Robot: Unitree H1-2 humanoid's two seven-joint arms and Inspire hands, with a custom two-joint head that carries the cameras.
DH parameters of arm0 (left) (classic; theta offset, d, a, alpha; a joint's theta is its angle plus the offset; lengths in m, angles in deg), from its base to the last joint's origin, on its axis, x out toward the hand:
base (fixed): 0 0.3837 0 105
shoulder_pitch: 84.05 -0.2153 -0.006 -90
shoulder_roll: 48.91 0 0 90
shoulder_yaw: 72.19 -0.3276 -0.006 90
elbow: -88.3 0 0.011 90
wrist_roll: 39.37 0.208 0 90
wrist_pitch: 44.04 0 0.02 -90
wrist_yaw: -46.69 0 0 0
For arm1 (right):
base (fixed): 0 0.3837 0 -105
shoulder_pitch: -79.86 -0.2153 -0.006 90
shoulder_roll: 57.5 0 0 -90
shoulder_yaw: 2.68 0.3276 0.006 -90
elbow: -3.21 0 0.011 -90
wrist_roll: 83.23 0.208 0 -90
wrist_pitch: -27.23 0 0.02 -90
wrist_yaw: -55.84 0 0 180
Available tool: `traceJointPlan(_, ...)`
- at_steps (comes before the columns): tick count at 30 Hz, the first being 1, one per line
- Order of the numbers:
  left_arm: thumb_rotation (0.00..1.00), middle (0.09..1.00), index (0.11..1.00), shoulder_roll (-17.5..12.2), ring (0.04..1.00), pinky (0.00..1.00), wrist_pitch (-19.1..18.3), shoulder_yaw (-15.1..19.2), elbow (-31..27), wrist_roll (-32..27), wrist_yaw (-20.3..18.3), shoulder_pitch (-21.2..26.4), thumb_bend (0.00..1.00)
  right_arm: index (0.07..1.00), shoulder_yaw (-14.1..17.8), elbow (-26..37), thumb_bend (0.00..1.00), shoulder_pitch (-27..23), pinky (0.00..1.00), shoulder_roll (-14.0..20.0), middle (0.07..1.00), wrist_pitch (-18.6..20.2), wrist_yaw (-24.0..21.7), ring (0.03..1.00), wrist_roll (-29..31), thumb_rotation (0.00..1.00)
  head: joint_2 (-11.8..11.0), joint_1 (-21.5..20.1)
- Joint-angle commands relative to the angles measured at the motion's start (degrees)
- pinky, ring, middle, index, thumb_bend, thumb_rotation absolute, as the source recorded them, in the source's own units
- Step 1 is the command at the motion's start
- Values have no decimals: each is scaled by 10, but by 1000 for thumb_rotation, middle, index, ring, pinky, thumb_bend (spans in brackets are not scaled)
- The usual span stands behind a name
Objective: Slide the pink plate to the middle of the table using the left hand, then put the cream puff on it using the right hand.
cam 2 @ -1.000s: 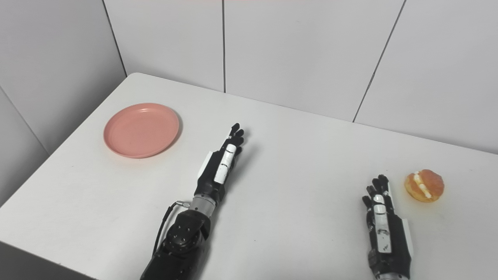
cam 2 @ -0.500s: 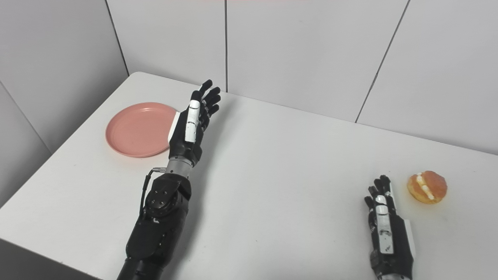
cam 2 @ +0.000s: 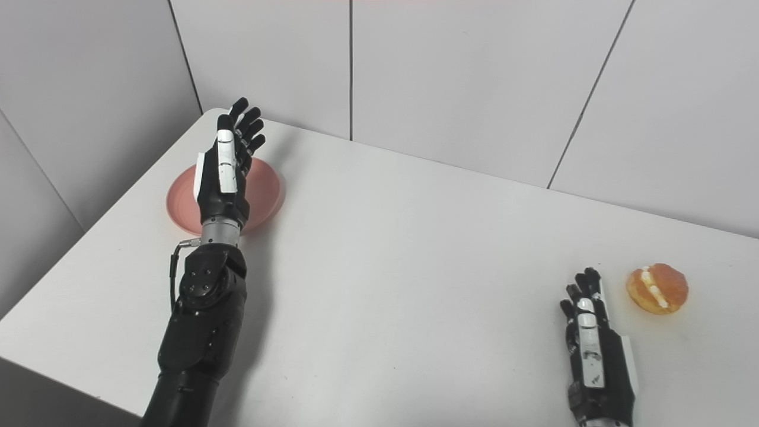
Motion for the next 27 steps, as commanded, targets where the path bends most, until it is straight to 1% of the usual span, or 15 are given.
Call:
traceJointPlan(1, 1000, 849, 851, -19, 842, 853, 37, 11, -11, 15, 17, 29, 800, 1000, 1, -7, 541, -3, 1000, 3, 1000, -26, -7, 1000, 1, 881, 1, 0)
traceJointPlan(5, 1000, 845, 846, -35, 841, 827, 45, 22, -1, 21, 31, 29, 799, 1000, 2, -7, 553, -4, 1000, 2, 1000, -22, -7, 1000, 4, 866, 1, 1)
traceJointPlan(11, 1000, 835, 845, -70, 852, 851, 84, 36, 44, 32, 42, 30, 787, 1000, 1, 0, 553, -2, 1000, 6, 1000, -22, -5, 1000, -3, 865, 1, 2)
traceJointPlan(14, 1000, 800, 802, -72, 835, 866, 78, 47, 53, 32, 63, 32, 806, 1000, 2, -3, 555, -3, 1000, 6, 1000, -22, -10, 1000, 3, 865, 0, 2)
traceJointPlan(15, 1000, 798, 800, -74, 835, 868, 72, 50, 52, 31, 66, 32, 808, 1000, 2, -3, 556, -3, 1000, 6, 1000, -22, -10, 1000, 4, 865, 0, 3)
traceJointPlan(17, 1000, 799, 793, -80, 841, 912, 70, 57, 58, 24, 68, 31, 815, 1000, 2, -3, 559, -3, 1000, 7, 1000, -22, -9, 1000, 2, 861, 0, 3)
traceJointPlan(18, 1000, 795, 785, -82, 838, 911, 71, 61, 62, 18, 69, 32, 821, 1000, 1, -1, 555, -3, 1000, 8, 1000, -22, -9, 1000, 1, 862, 0, 3)
traceJointPlan(20, 1000, 789, 772, -86, 829, 872, 74, 68, 69, 8, 71, 33, 830, 1000, 2, -1, 546, -3, 1000, 8, 1000, -21, -9, 1000, 2, 861, 0, 4)
traceJointPlan(24, 1000, 786, 777, -96, 820, 855, 87, 78, 84, -2, 73, 33, 831, 1000, 2, -2, 546, -4, 1000, 8, 1000, -20, -9, 1000, 4, 855, 1, 5)
traceJointPlan(27, 1000, 771, 775, -103, 812, 821, 91, 91, 99, -1, 87, 35, 828, 1000, 2, -2, 540, -3, 1000, 10, 1000, -20, -9, 1000, 2, 862, 1, 6)
